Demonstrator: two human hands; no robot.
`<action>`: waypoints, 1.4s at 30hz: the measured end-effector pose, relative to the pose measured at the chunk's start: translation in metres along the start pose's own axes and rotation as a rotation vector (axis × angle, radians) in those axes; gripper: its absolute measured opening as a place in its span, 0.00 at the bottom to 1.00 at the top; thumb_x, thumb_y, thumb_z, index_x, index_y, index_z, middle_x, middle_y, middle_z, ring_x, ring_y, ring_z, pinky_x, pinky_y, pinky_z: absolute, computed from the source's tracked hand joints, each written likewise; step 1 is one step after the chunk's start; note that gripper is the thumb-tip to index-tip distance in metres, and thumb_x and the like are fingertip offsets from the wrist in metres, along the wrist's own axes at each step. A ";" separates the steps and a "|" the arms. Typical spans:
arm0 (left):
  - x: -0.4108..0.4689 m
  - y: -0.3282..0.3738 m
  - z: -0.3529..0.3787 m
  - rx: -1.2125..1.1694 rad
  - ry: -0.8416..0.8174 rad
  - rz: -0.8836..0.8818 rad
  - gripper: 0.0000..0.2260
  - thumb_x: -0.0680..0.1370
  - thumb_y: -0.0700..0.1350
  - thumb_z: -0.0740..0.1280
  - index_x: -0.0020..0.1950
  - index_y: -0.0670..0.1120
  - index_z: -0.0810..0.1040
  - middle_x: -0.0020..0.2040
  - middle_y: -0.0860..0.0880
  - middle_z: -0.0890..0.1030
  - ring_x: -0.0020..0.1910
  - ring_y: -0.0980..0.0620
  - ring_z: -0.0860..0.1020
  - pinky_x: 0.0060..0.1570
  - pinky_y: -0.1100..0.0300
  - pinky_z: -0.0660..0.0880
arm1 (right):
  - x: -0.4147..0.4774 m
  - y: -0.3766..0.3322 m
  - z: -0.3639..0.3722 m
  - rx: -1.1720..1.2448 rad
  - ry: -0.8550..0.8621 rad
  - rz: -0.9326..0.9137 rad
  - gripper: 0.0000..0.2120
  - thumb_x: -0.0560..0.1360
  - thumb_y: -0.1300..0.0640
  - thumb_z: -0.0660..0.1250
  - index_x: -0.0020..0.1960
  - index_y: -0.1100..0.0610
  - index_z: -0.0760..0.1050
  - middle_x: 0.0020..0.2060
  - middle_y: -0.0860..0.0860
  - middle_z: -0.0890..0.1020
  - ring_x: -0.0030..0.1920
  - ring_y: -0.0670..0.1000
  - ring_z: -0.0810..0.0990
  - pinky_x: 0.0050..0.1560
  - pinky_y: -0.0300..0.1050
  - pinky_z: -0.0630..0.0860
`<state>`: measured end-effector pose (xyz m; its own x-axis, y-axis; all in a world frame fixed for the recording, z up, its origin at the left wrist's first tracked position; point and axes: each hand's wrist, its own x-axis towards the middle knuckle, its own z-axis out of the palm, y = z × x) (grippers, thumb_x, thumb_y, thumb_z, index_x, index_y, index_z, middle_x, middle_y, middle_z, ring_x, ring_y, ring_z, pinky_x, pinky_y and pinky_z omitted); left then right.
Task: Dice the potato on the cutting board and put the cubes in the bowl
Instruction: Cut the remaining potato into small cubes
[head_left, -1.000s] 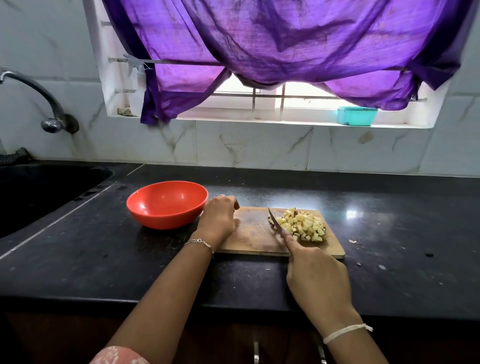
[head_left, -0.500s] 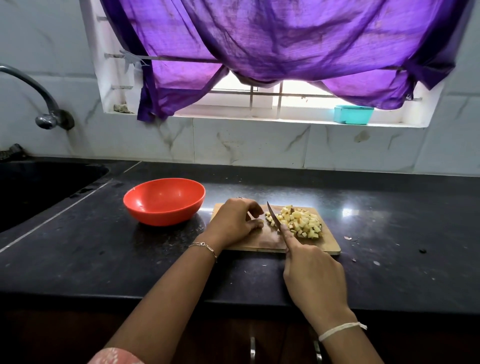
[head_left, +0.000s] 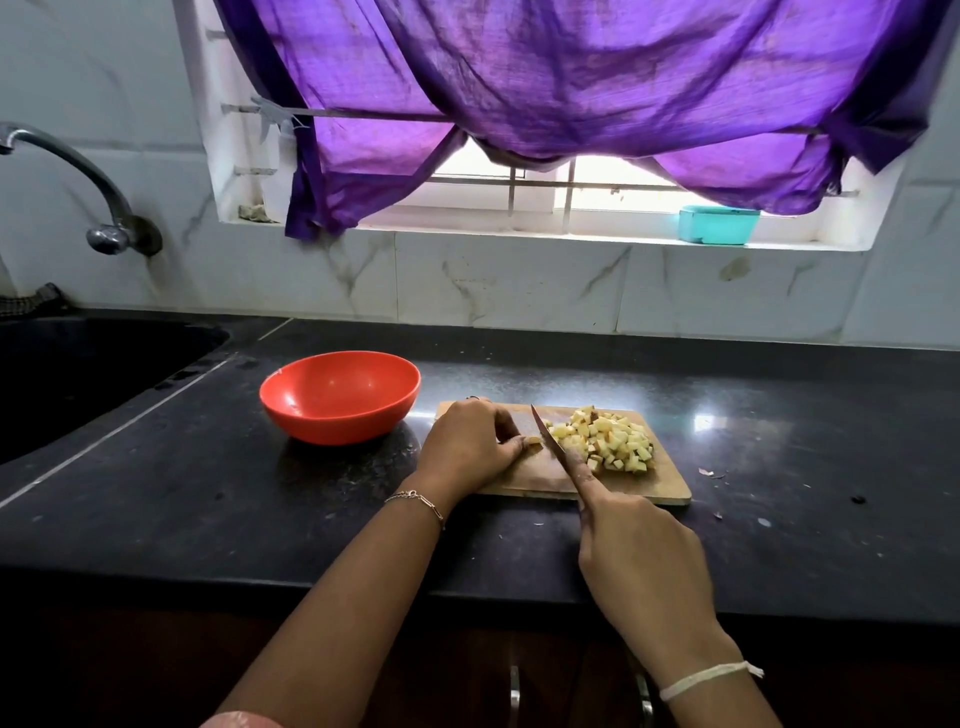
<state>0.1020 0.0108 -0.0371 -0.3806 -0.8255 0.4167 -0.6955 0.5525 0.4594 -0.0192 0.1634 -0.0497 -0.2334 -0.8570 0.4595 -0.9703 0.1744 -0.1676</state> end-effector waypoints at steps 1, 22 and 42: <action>0.000 0.001 0.000 0.006 0.006 -0.002 0.10 0.73 0.56 0.72 0.46 0.50 0.84 0.46 0.53 0.79 0.43 0.56 0.76 0.45 0.63 0.71 | 0.000 0.000 0.001 -0.010 -0.005 -0.007 0.31 0.81 0.55 0.53 0.76 0.36 0.42 0.49 0.47 0.80 0.48 0.50 0.80 0.40 0.45 0.71; 0.007 0.000 0.001 -0.110 -0.077 -0.106 0.07 0.71 0.53 0.74 0.45 0.51 0.85 0.44 0.54 0.84 0.40 0.57 0.77 0.45 0.63 0.74 | 0.004 -0.008 -0.008 -0.157 -0.083 -0.111 0.31 0.80 0.61 0.53 0.78 0.45 0.47 0.51 0.48 0.80 0.51 0.50 0.79 0.42 0.44 0.70; 0.005 0.001 0.000 -0.094 -0.050 -0.136 0.09 0.70 0.53 0.76 0.34 0.54 0.79 0.40 0.56 0.79 0.40 0.57 0.76 0.44 0.62 0.73 | 0.003 -0.007 0.002 -0.003 0.013 -0.022 0.30 0.80 0.57 0.55 0.77 0.39 0.48 0.48 0.49 0.81 0.49 0.50 0.80 0.39 0.44 0.68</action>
<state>0.0993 0.0077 -0.0348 -0.3180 -0.8969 0.3075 -0.6834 0.4416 0.5813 -0.0124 0.1589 -0.0490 -0.2131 -0.8543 0.4742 -0.9753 0.1571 -0.1552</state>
